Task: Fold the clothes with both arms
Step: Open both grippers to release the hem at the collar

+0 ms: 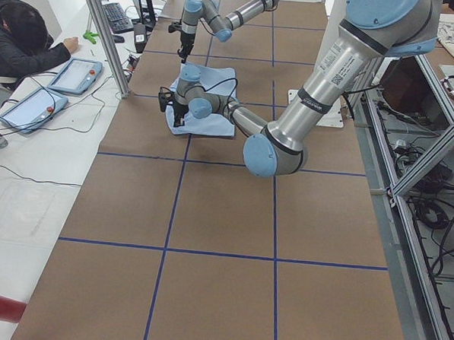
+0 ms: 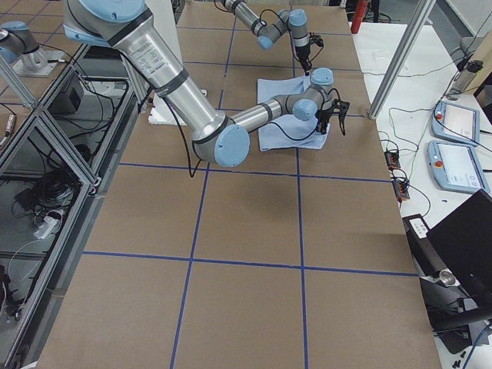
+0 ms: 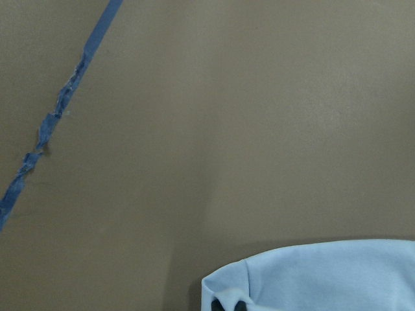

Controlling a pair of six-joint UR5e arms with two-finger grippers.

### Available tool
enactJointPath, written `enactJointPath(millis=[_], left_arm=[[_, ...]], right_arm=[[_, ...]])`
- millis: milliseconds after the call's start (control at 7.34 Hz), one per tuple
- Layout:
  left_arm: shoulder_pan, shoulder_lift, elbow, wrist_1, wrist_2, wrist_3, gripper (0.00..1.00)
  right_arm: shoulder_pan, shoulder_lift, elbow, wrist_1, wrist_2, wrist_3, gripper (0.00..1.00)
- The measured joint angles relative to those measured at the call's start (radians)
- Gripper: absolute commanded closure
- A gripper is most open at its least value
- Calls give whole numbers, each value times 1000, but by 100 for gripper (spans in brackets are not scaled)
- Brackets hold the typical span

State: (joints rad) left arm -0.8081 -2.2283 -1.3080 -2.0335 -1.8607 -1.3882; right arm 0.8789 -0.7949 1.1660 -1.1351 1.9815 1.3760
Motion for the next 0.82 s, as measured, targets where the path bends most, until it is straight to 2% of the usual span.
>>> enactJointPath(millis=[817], left_arm=[[1, -7, 7, -1, -1, 1, 100]], right_arm=[[-6, 5, -6, 0, -2, -1, 100]])
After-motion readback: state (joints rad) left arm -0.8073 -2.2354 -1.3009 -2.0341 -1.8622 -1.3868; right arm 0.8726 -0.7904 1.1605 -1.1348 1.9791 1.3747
